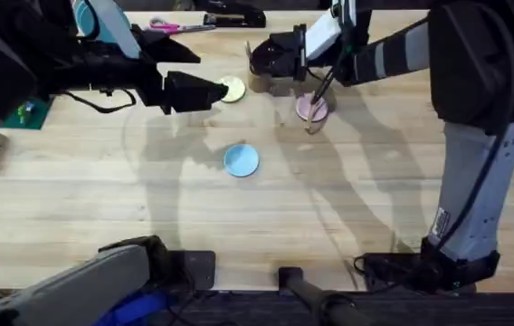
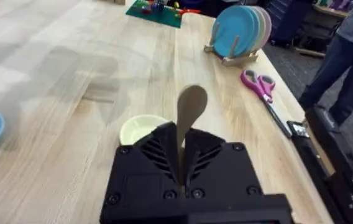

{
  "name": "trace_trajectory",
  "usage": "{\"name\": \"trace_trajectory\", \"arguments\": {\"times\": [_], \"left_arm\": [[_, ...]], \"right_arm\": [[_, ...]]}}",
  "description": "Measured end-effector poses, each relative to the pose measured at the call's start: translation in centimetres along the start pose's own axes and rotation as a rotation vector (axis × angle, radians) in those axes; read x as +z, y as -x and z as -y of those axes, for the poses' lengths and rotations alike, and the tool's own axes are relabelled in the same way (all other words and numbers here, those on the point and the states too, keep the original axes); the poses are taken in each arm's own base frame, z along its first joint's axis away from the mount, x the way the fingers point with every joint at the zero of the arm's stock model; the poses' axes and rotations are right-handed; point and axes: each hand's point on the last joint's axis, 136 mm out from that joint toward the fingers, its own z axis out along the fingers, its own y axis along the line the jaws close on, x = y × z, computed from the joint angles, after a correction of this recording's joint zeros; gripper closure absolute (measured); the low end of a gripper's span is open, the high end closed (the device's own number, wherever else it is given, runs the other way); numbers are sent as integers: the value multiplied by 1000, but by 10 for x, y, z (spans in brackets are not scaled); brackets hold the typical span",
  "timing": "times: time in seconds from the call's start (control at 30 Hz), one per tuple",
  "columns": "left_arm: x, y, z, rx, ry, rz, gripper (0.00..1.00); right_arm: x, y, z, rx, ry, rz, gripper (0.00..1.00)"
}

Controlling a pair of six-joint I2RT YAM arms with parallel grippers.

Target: Pick up a utensil and set it on the pink plate, then put the other utensil in the container.

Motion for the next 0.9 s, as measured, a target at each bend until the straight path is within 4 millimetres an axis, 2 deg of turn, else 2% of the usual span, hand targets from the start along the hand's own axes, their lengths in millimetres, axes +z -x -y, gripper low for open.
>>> {"name": "trace_trajectory", "arguments": {"times": [0.23,0.3,0.4,0.5,0.6,0.63,0.9], "left_arm": [[0,0,0,0,0,0,7],[0,0,0,0,0,0,7],[0,0,0,0,0,0,7],[0,0,0,0,0,0,7],[0,0,0,0,0,0,7],[0,0,0,0,0,0,7],[0,0,0,0,0,0,6]], "right_arm": [[1,-5,-2,1,2,-2,945],[1,-5,-2,-5,1,-1,842],[1,-4,-1,-10,1,0,637],[1,-4,-2,-12,5,2,491],[1,-1,-5,-21,23,15,64],[1,-1,-6,-28,26,18,22],[2,9,-4,-9,31,42,5]]}}
